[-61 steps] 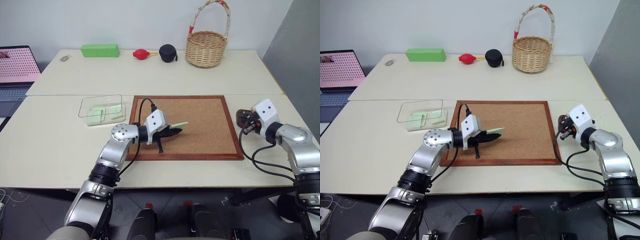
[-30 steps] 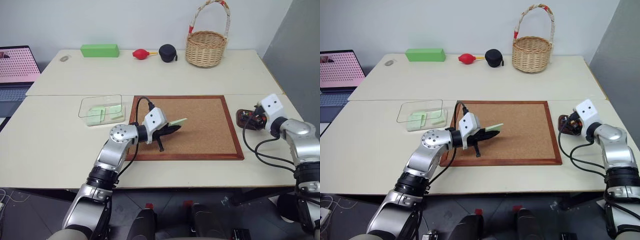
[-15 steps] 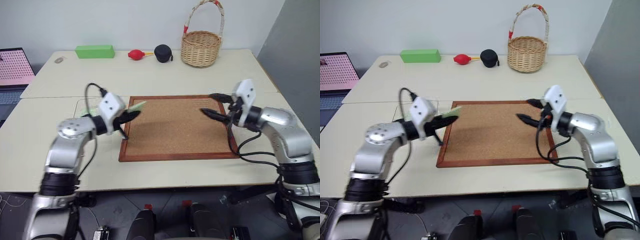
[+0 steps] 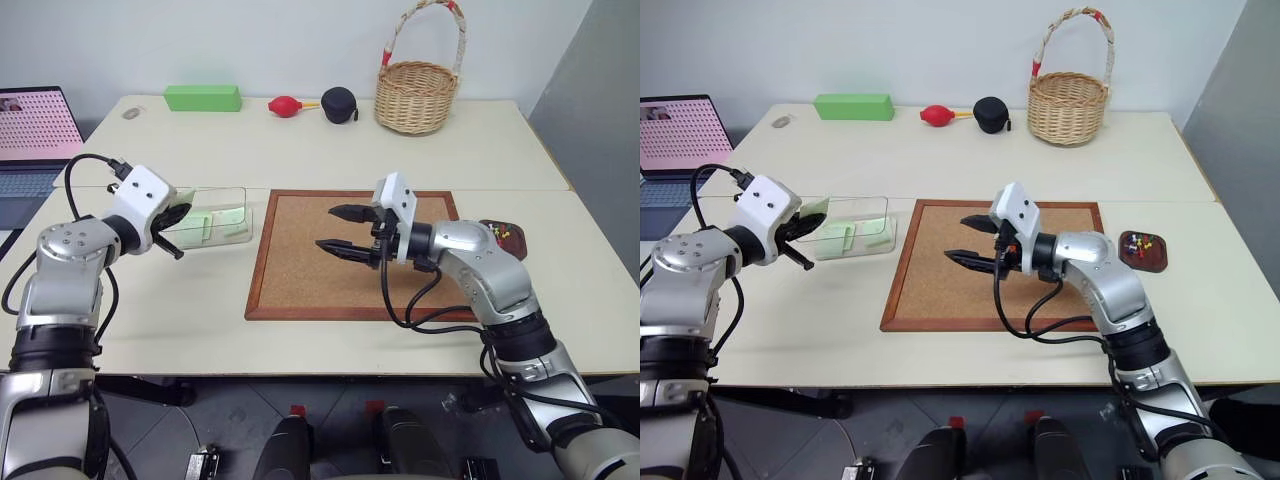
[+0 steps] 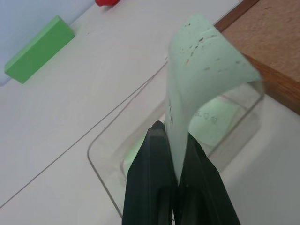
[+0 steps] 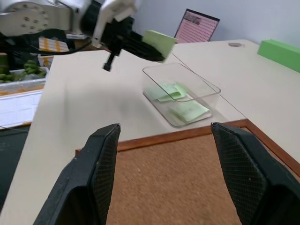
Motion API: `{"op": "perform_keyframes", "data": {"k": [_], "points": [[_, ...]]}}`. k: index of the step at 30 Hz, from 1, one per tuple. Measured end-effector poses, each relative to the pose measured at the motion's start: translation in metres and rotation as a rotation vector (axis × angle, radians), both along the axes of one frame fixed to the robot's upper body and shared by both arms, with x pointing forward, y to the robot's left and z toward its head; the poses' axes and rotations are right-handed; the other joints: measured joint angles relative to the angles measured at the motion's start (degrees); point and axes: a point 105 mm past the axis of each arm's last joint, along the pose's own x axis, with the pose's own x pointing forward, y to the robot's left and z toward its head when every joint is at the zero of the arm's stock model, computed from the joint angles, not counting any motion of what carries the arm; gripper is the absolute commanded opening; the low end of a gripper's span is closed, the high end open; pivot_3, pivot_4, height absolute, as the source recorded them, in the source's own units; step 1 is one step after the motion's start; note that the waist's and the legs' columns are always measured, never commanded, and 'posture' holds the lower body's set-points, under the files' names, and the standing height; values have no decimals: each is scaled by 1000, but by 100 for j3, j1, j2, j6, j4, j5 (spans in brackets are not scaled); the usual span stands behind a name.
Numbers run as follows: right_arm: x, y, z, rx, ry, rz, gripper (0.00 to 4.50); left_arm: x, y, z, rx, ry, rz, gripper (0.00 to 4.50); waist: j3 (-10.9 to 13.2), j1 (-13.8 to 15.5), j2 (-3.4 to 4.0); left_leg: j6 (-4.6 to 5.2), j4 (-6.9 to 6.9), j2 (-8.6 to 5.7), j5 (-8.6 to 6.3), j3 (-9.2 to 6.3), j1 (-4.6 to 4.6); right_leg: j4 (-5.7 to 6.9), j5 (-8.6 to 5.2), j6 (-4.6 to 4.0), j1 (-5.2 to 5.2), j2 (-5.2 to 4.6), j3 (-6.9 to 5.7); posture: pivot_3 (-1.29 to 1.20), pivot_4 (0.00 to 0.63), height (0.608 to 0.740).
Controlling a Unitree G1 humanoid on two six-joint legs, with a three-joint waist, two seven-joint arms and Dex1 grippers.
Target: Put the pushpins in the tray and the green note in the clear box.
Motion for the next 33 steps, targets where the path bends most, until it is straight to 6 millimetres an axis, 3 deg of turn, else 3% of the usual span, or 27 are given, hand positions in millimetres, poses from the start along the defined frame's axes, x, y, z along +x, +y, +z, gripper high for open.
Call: {"op": "perform_keyframes", "data": {"k": [6, 23, 26, 28, 31, 33], "points": [[0, 7, 0, 7, -5, -12, 3266, 15, 1, -11, 25, 52, 10, 0, 0, -7, 0, 0, -1, 1, 0, 2, -2, 4, 0, 0, -5, 2, 1, 0, 150, 740], [0, 8, 2, 13, 2, -30, 3283, 18, -8, -17, 12, 108, -45, 3284, 0, -22, 0, 0, 0, 2, 0, 2, -3, 7, 0, 0, -6, 2, 2, 0, 150, 740], [1, 8, 2, 13, 2, -34, 3283, 17, -14, -11, -5, 93, -68, 3284, 0, -23, 0, 0, 0, 2, 0, 1, -5, 7, 0, 0, -7, 2, 2, 0, 150, 740], [3, 4, 4, 24, -1, -56, 3283, 15, -20, 5, -47, 39, -87, 3284, 0, -22, 0, 0, 0, 2, 0, 1, -8, 7, 0, 0, -9, 1, 2, 0, 150, 740], [16, -19, 12, 86, 9, -170, 3283, 0, -49, 10, -191, -7, -165, 3284, -1, -27, -2, 0, 1, 0, 0, 0, -16, 6, 1, -1, -12, -6, 4, 0, 150, 740], [20, -38, 5, 93, 27, -234, 3283, -9, -67, 2, -256, 6, -195, 3284, -2, 2, -3, 0, 2, -3, 0, -5, -23, 2, 3, -4, -12, -8, 1, 0, 150, 740]]}}
